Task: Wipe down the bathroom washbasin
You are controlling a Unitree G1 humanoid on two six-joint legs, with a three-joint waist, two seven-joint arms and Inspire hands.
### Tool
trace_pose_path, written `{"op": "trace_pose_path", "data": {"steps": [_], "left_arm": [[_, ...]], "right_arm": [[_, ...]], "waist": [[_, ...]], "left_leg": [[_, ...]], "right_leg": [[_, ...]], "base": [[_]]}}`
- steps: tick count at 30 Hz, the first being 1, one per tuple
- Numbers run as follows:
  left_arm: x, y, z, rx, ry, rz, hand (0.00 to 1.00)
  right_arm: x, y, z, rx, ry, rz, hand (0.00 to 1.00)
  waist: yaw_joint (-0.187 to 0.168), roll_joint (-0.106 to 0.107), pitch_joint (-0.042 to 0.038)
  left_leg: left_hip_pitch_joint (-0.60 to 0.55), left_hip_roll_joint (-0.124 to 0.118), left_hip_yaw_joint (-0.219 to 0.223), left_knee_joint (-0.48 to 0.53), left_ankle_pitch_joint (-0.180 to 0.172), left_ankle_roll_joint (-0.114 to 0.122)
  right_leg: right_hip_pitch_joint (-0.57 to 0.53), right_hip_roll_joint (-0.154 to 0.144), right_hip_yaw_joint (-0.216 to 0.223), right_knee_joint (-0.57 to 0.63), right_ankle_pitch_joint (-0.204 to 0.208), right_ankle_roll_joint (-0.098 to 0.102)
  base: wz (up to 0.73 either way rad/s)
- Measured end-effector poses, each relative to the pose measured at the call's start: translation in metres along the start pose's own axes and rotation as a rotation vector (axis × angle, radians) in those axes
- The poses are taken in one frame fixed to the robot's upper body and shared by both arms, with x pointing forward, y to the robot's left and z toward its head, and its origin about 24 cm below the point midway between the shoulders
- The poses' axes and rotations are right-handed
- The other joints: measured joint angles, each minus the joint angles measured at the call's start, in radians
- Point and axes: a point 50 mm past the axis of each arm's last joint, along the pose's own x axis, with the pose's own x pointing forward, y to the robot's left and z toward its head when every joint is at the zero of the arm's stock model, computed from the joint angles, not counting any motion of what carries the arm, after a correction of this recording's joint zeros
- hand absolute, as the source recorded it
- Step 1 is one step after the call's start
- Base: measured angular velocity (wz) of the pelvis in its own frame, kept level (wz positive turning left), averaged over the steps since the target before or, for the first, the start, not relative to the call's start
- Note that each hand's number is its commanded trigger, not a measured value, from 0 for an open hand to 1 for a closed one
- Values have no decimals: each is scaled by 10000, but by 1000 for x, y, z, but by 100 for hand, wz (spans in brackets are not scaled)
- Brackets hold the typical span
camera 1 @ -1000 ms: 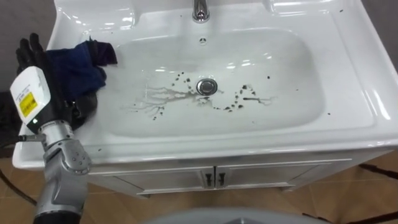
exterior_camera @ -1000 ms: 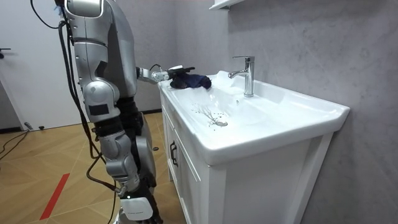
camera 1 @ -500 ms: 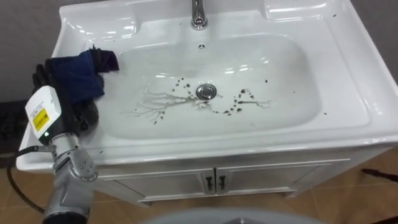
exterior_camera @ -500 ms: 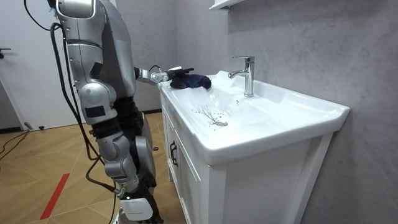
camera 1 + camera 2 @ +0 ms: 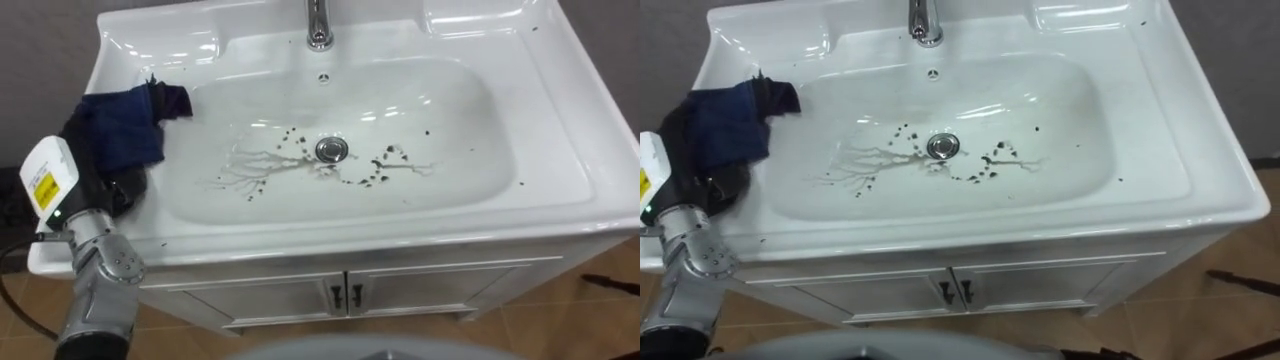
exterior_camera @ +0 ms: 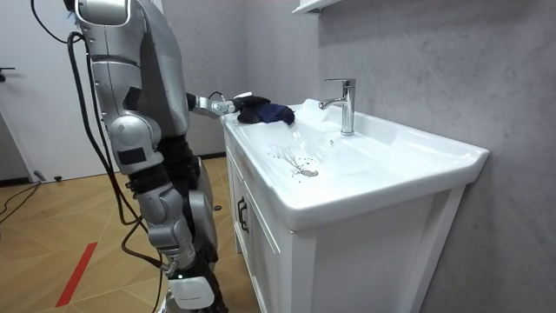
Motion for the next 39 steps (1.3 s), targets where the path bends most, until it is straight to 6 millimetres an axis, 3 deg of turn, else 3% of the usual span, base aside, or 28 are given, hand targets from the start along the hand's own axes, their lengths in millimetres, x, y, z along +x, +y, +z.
{"op": "trace_pose_path", "data": {"steps": [3,7,26,31,33,36,39], "left_arm": [[1,-1,-2,80,87,-166,100],[2,-1,-4,62,196,-121,100],[6,4,-4,9,269,116,100],[8,13,10,209,-152,629,100],[9,26,20,175,-513,1173,100],[10,37,34,-173,-1023,1748,100],[8,46,44,-262,-1517,2167,100]], "right_arm": [[-1,-3,1,1,65,-77,0],[-1,-4,1,-2,101,-101,0],[-1,-4,4,-43,10,-107,0],[0,3,8,-109,-302,119,0],[1,9,7,-121,-412,282,0],[2,11,8,-176,-592,336,0],[2,10,6,-333,-693,283,0]], "waist": [[-27,96,-71],[-28,132,-92],[-28,144,-82],[-33,10,-69],[-32,-174,54],[46,-253,128],[90,-188,189]], "left_leg": [[10,-15,20,-1,0,0],[14,-14,28,-4,0,0],[-8,-28,42,-15,0,1],[-243,-29,-55,12,0,1],[-339,-45,-226,40,0,1],[-604,-68,-346,97,0,2],[-745,-65,-361,188,-2,3]], "right_leg": [[3,-16,13,10,1,2],[9,-15,14,13,1,2],[-10,-31,-13,-2,-5,12],[-176,-33,-100,-21,-3,18],[-196,-32,-213,-47,11,17],[-358,-45,-324,-62,24,20],[-376,-57,-434,-35,58,9]], "base": [[0],[0],[0],[6],[20],[13],[5]]}}
